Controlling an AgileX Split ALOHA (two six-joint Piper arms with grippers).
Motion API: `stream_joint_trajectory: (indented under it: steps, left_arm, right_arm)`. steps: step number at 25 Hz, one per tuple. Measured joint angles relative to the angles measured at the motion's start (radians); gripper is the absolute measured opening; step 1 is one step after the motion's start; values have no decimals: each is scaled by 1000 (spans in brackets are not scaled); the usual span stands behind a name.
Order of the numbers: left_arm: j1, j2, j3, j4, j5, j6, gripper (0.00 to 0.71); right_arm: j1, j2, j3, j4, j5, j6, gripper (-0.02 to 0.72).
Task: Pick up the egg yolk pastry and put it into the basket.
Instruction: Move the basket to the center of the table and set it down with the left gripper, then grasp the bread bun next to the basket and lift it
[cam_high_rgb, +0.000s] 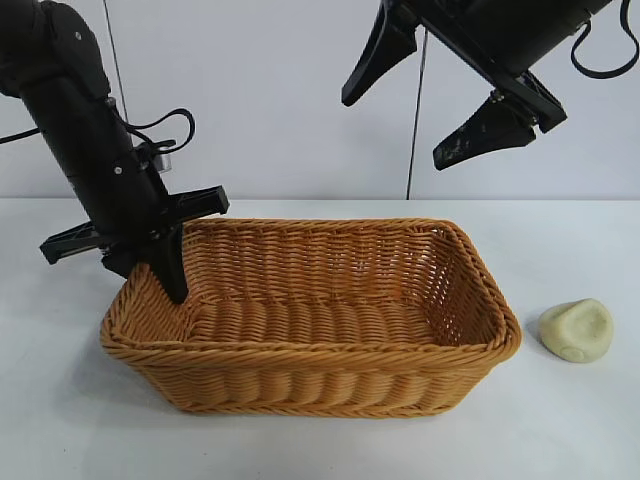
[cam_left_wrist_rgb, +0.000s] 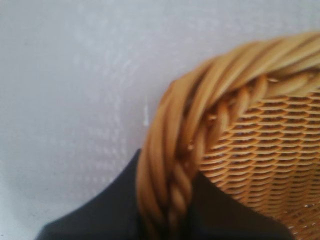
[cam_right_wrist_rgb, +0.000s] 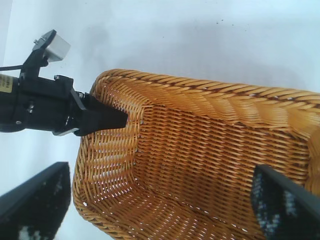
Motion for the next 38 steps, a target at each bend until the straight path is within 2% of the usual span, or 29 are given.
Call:
stream_joint_trajectory:
  steps: [3, 5, 6, 10, 11, 13, 19, 25, 28, 35, 38]
  left_arm:
    - [0, 0, 0, 0, 0, 0, 94]
    - [0, 2, 0, 0, 0, 0, 146]
    - [0, 6, 0, 0, -1, 0, 197]
    - [0, 11, 0, 1, 8, 0, 541]
    - [0, 11, 0, 1, 15, 0, 600]
    - [0, 10, 0, 1, 33, 0, 655]
    - [0, -67, -66, 22, 111, 0, 691]
    - [0, -126, -285, 154, 271, -1, 692]
    - [0, -129, -359, 213, 306, -25, 694]
    - [5, -124, -375, 239, 326, -38, 695]
    - [31, -121, -375, 264, 329, -38, 695]
  right_arm:
    - [0, 0, 0, 0, 0, 0, 695]
    - [0, 0, 0, 0, 0, 0, 695]
    - [0, 0, 0, 0, 0, 0, 695]
    - [0, 0, 0, 0, 0, 0, 695]
    - [0, 0, 0, 0, 0, 0, 695]
    - [0, 0, 0, 0, 0, 0, 695]
    - [0, 0, 0, 0, 0, 0, 695]
    - [0, 0, 0, 0, -1, 0, 695]
    - [0, 0, 0, 0, -1, 0, 695]
    - [0, 0, 0, 0, -1, 0, 695]
    - [0, 0, 0, 0, -1, 0, 695]
